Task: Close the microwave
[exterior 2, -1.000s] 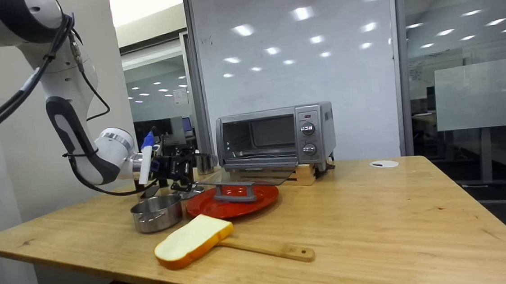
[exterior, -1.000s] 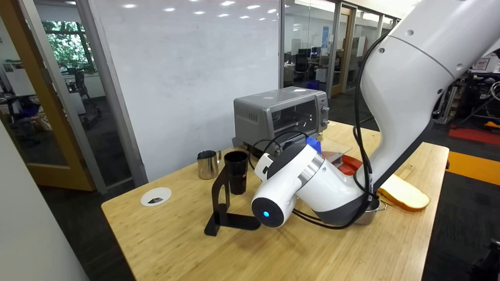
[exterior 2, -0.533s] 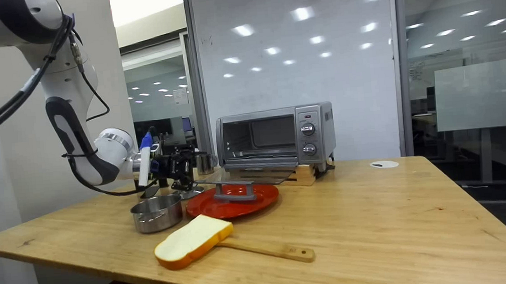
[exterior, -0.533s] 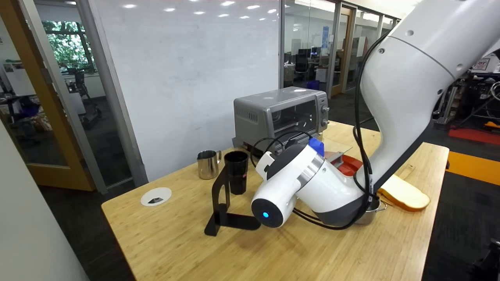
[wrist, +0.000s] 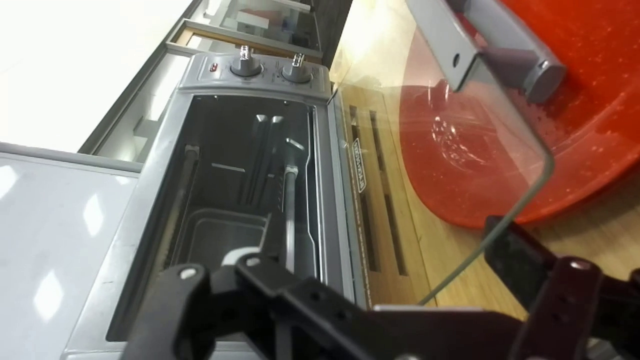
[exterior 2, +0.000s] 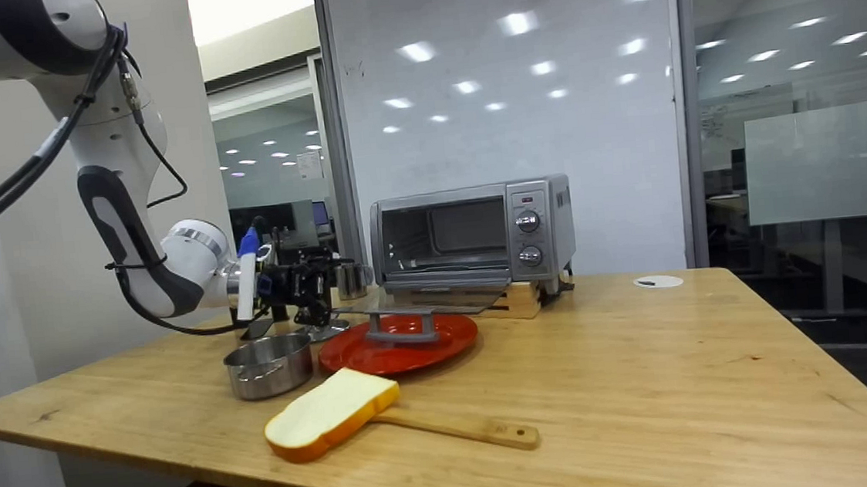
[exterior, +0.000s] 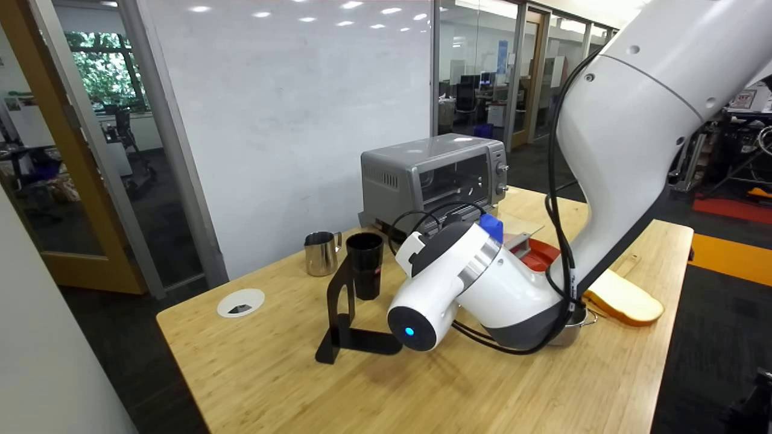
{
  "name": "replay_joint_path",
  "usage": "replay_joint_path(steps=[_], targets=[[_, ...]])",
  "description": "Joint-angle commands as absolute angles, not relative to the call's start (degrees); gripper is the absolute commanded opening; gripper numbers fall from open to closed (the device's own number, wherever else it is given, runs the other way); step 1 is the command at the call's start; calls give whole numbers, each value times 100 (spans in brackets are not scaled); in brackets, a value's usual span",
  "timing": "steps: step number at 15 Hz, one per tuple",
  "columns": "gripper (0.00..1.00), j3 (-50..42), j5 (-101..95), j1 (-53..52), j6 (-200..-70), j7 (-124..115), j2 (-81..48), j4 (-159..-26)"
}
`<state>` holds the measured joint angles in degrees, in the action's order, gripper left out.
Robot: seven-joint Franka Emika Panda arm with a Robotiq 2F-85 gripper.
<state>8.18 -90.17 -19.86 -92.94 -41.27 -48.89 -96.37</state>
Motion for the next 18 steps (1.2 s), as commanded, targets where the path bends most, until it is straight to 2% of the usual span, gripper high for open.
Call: replay_joint_path(steps=[1, 18], targets=[[100, 856, -8931, -1890, -9064, -4200, -4705, -9769], [100, 884, -8511, -1760, -8885, -4244, -4218, -9976]])
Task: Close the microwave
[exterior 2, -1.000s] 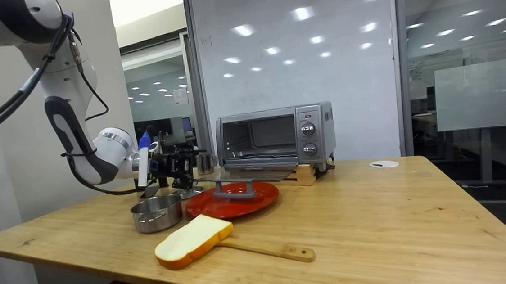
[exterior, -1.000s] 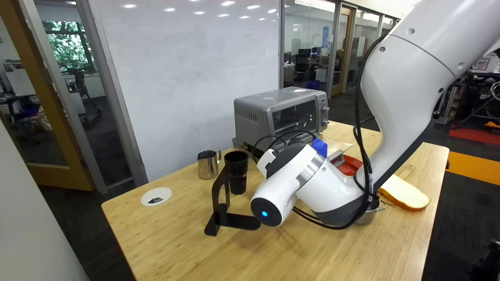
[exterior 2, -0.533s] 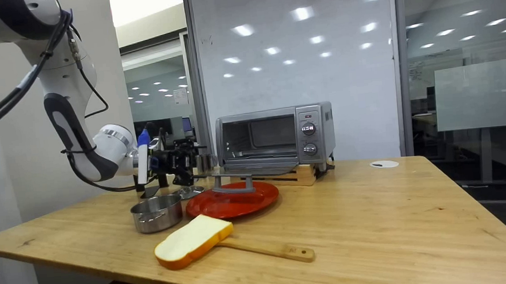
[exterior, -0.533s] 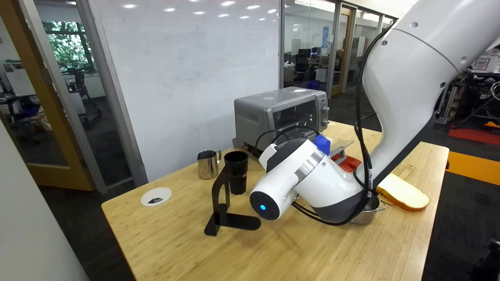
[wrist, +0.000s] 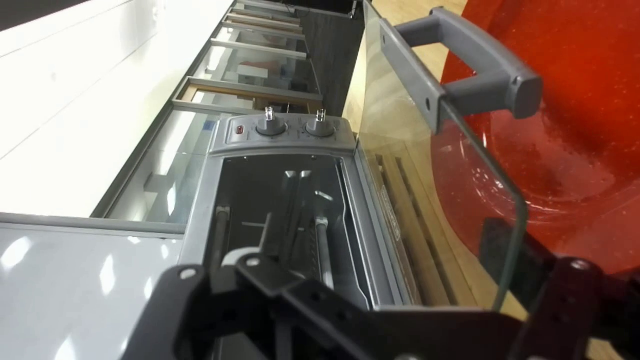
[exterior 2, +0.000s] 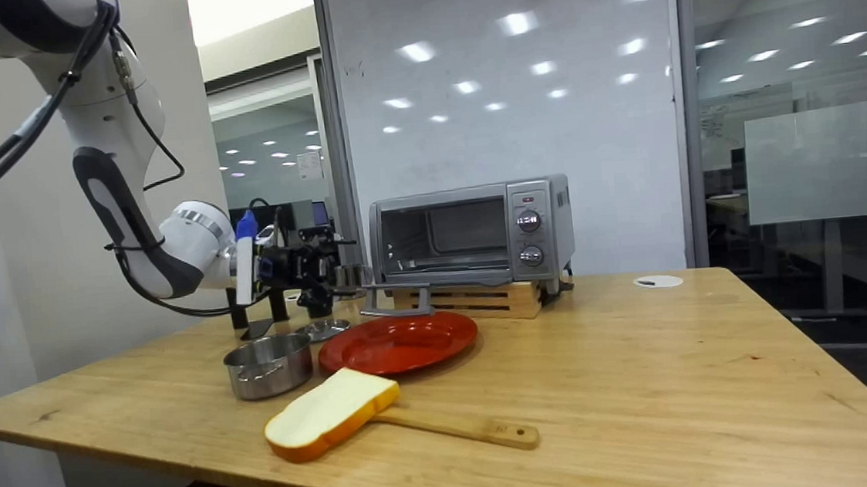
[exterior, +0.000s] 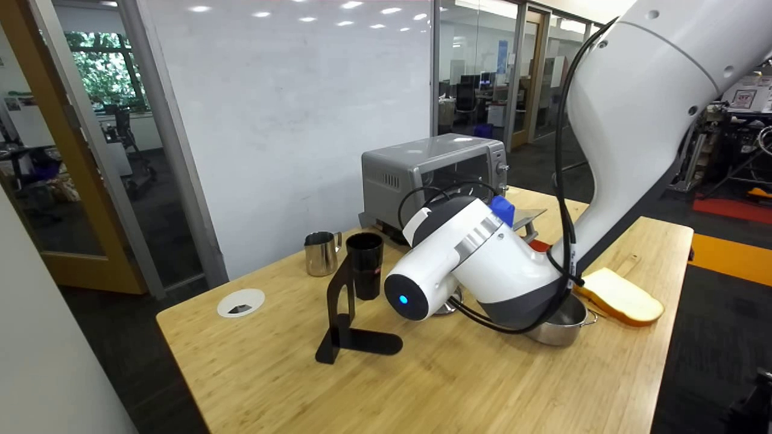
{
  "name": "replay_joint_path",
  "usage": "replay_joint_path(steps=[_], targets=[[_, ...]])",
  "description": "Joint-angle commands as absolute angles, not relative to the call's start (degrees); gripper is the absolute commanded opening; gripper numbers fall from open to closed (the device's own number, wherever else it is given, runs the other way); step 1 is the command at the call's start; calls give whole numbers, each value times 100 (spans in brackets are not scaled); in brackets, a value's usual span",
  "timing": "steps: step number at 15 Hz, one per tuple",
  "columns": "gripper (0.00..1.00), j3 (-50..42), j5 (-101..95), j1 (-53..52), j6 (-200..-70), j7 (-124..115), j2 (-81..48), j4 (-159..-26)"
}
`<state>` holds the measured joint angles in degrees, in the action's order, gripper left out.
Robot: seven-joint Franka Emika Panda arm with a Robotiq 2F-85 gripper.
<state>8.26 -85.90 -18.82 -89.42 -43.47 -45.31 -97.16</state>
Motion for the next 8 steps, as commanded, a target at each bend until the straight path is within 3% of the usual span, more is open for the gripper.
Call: replay_joint_path(steps=[1, 8], targets=[[100, 884, -8512, -1759, -8892, -4211, -4198, -9974], [100, 880, -8540, -1743, -8913, -4109, -4081, -10015]])
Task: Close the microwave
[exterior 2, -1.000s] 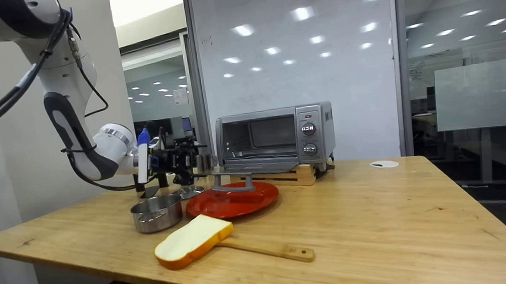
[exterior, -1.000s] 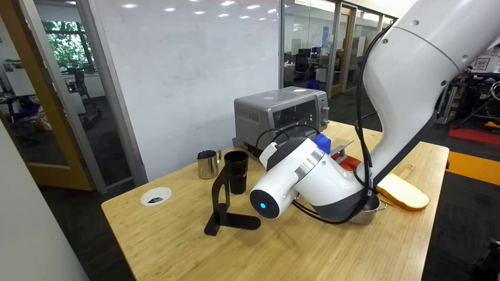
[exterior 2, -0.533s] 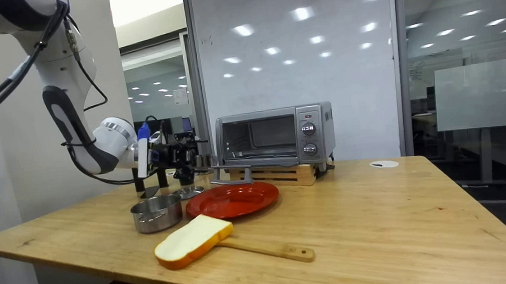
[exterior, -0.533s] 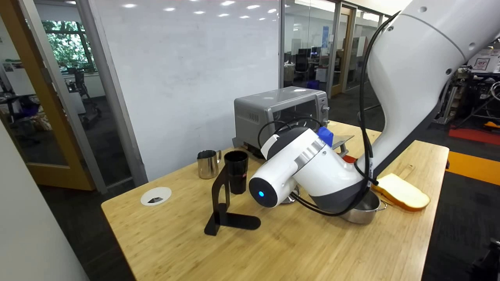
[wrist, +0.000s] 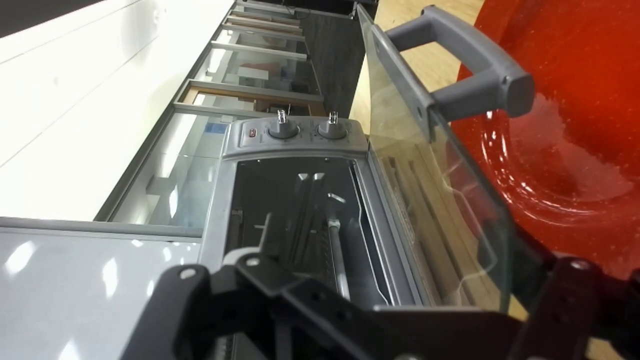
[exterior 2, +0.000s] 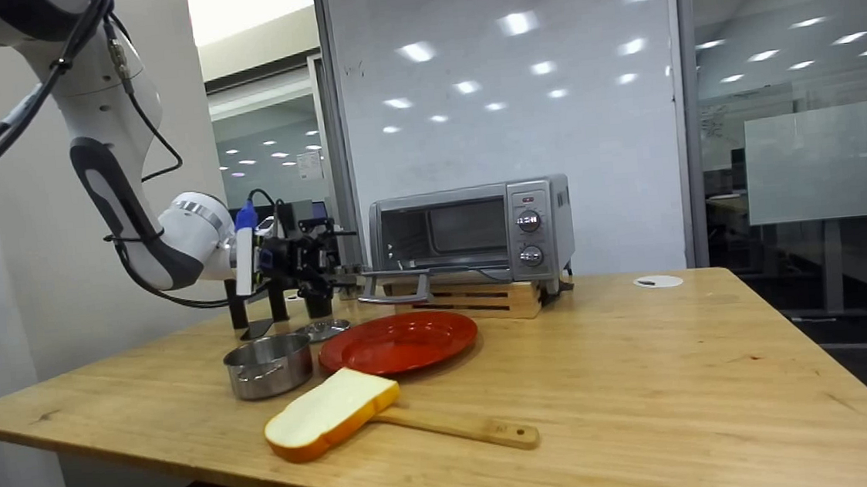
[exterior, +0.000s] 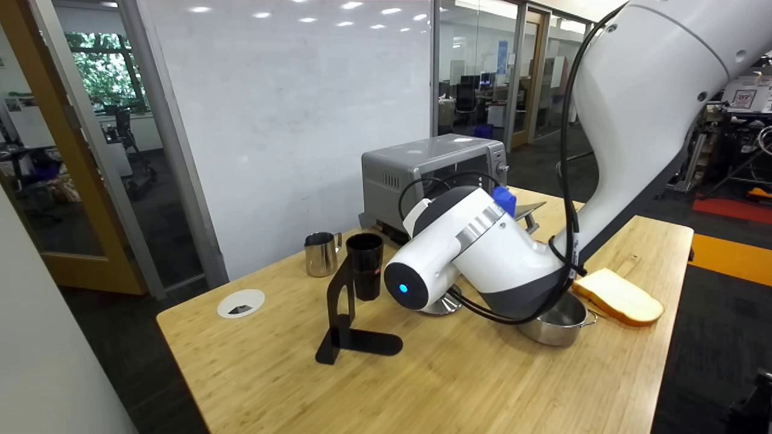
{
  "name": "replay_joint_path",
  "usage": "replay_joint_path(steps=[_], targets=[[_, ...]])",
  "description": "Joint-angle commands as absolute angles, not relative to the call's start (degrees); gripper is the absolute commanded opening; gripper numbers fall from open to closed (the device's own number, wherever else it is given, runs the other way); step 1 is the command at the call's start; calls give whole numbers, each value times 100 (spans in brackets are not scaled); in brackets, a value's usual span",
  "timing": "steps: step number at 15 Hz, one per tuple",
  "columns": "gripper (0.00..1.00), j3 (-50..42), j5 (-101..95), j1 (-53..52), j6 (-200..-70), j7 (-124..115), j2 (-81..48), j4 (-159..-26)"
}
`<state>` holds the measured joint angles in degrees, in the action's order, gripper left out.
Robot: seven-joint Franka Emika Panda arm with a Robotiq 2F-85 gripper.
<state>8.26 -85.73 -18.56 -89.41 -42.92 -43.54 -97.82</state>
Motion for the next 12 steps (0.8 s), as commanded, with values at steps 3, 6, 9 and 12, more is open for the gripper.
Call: replay_joint_path(steps=[3, 6, 9, 12], targets=[[100, 870, -8566, -1745, -8900, -4053, -4034, -10031], [100, 855, -8602, -1739, -8889, -3953, -3939, -10066], [100, 826, -8647, -1723, -8890, -3851, -3873, -10074], [100, 767, -8706, -1675, -8880, -3706, -3835, -10071]])
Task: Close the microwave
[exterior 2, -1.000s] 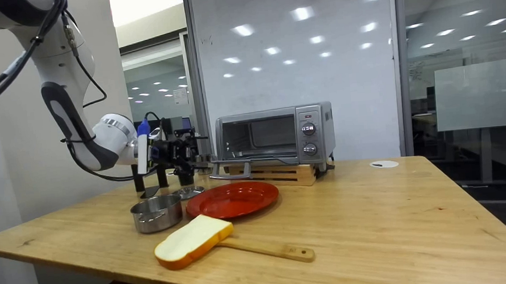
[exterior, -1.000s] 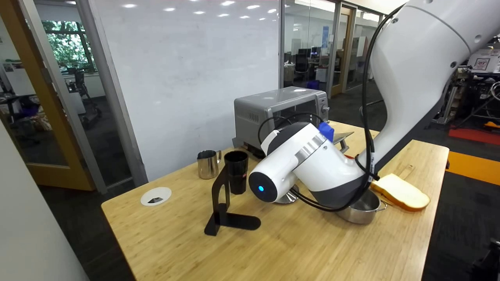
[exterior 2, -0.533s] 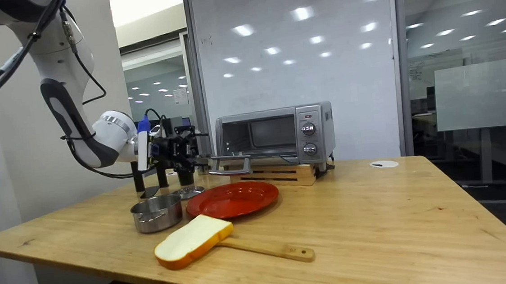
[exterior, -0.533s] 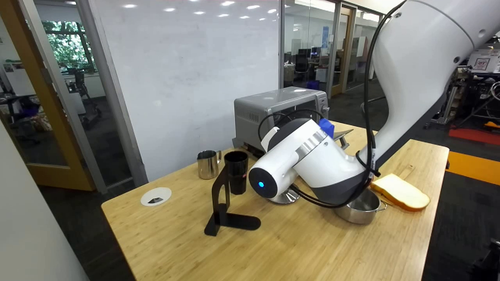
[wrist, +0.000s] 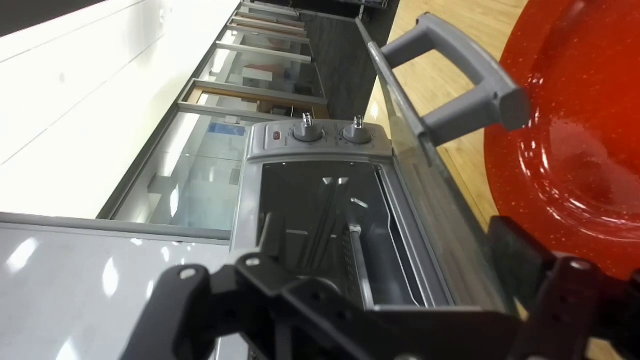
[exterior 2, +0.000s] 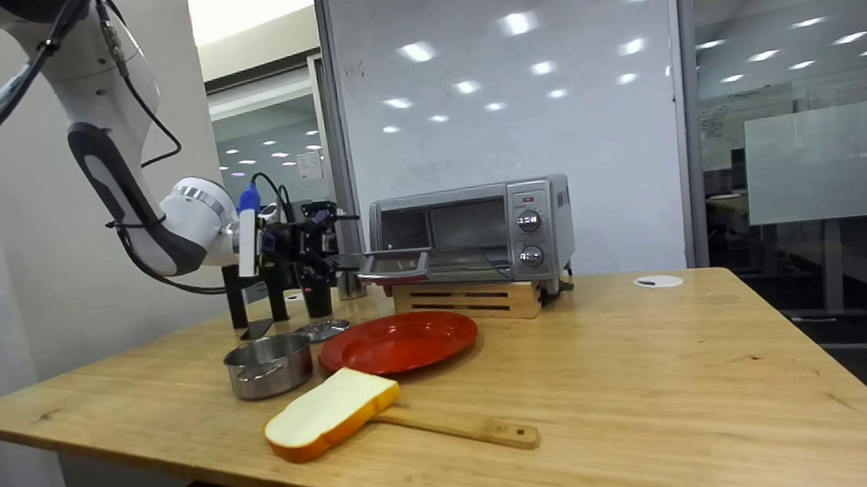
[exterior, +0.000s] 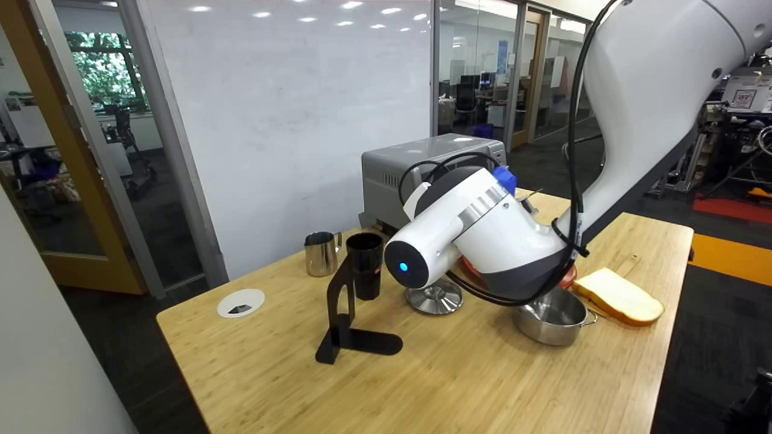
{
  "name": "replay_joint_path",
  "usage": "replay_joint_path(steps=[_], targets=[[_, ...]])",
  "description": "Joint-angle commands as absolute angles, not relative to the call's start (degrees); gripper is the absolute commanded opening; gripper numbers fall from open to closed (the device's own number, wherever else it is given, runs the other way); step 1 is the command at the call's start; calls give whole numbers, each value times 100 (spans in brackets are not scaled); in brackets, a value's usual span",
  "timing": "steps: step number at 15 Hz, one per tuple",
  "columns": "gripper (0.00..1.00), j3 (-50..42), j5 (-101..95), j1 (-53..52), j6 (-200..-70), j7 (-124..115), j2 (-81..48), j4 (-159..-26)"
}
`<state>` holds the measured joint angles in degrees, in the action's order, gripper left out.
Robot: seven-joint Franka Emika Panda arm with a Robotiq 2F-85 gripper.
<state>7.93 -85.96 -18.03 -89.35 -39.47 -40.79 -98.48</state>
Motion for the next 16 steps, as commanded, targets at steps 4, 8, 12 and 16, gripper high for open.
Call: replay_joint_path(steps=[4, 8, 12, 16], targets=[[100, 726, -8812, -1591, -8879, -3547, -3829, -10053], [100, 718, -8929, -1566, -8899, -3385, -3798, -10053], [100, 711, -9152, -1550, -8942, -3210, -3760, -10053], [100, 711, -9372, -1514, -8991, -3047, -3723, -10042]])
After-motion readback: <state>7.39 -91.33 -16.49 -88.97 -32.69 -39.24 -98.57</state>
